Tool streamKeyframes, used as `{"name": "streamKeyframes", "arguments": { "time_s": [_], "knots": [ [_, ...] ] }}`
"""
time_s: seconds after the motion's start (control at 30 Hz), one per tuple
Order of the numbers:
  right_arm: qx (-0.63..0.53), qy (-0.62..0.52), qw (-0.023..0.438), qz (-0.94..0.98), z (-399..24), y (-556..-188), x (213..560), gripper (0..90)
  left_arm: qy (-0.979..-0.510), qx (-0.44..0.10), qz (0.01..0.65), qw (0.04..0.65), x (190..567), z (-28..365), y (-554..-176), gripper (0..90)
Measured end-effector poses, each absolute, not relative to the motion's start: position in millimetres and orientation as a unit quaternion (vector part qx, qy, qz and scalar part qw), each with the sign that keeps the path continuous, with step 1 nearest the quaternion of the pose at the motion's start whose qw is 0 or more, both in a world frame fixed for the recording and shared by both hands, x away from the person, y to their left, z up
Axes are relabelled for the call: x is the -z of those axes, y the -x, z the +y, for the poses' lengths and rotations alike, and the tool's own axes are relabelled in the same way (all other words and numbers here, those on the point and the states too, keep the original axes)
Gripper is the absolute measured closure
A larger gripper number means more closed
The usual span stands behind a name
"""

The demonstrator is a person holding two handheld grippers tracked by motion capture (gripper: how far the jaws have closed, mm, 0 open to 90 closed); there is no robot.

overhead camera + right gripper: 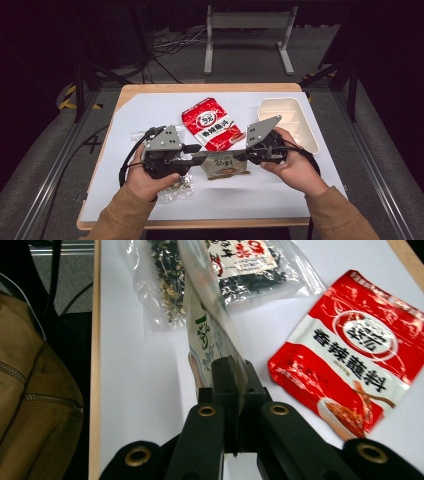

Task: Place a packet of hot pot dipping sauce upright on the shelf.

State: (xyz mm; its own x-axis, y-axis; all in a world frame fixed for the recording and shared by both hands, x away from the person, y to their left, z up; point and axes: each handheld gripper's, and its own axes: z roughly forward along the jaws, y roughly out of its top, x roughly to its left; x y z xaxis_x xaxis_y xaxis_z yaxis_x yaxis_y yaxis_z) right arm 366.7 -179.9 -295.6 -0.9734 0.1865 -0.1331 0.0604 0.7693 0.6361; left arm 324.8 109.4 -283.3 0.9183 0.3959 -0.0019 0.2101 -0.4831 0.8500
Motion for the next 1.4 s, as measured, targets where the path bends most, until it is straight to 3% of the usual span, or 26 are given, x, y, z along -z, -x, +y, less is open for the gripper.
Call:
{"name": "streamKeyframes", "arguments": {
  "time_s": [0.77,1.4],
  "knots": [
    [-0.34,-0.104,0.147,0.923,-226.8,-385.1,263.0,90.0,-0.838,-0.132,0.233,0.475,294.5,144.0,-342.6,42.5],
    [-0.35,-0.133,0.191,0.908,-258.1,-404.3,245.8,90.0,-0.829,-0.139,0.275,0.466,310.0,161.9,-360.5,37.1]
  ]
}}
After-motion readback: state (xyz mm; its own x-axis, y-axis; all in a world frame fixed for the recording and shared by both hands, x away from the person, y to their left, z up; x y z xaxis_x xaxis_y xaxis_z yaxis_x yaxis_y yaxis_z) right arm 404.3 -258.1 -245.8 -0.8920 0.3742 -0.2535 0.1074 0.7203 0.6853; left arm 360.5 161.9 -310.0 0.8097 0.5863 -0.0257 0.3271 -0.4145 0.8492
